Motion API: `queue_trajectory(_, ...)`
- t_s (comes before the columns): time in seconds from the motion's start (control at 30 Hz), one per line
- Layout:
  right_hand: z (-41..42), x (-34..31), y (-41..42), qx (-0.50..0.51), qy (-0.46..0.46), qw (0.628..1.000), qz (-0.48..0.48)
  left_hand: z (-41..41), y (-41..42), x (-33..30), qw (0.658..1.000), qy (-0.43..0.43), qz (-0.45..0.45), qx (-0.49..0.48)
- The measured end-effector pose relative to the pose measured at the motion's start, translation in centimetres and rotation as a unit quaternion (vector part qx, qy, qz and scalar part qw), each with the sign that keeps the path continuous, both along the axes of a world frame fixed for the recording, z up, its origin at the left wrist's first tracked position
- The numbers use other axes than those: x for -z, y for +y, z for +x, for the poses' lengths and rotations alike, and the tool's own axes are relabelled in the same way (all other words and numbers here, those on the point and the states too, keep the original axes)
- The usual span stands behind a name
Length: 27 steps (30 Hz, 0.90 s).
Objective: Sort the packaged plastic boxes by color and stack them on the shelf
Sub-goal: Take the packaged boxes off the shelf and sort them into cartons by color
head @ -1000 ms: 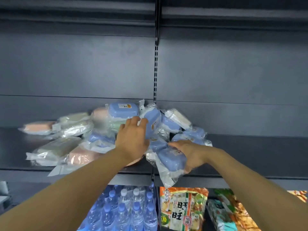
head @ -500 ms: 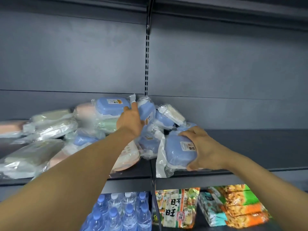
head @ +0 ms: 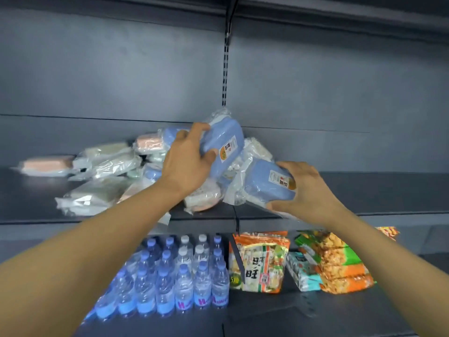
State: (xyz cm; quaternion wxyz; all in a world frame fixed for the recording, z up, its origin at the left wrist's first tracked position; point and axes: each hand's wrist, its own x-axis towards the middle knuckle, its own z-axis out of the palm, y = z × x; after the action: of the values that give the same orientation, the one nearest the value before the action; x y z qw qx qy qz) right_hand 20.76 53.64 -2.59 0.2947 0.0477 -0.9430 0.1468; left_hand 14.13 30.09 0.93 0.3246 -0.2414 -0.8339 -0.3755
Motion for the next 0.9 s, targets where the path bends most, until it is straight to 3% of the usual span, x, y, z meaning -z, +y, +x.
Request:
queue_trajectory(0.17, 4.8, 2.9, -2.6, -0.058, -0.035, 0.998, 0.009, 7.3, -4.4, 3.8, 0.999, -0.026, -0.008, -0.047)
queue_trajectory(0.37, 8.6, 9.1, -6.2, -0.111, -0.108, 0.988, 0.007, 15.0, -9.3, 10.9, 0.985, -0.118, -0.009, -0.128)
queue_trajectory(0.67, 10.9, 19.1, -14.8, -0.177, -0.231, 0.956, 0.039, 22.7, -20.1, 21.9, 0.932, -0.272, -0.073, -0.228)
queue_trajectory(0.9, 11.2, 26.5, -25.3, -0.184, -0.300, 0.933, 0.082, 24.5, -32.1, 28.8, 0.895, -0.366, -0.083, -0.240)
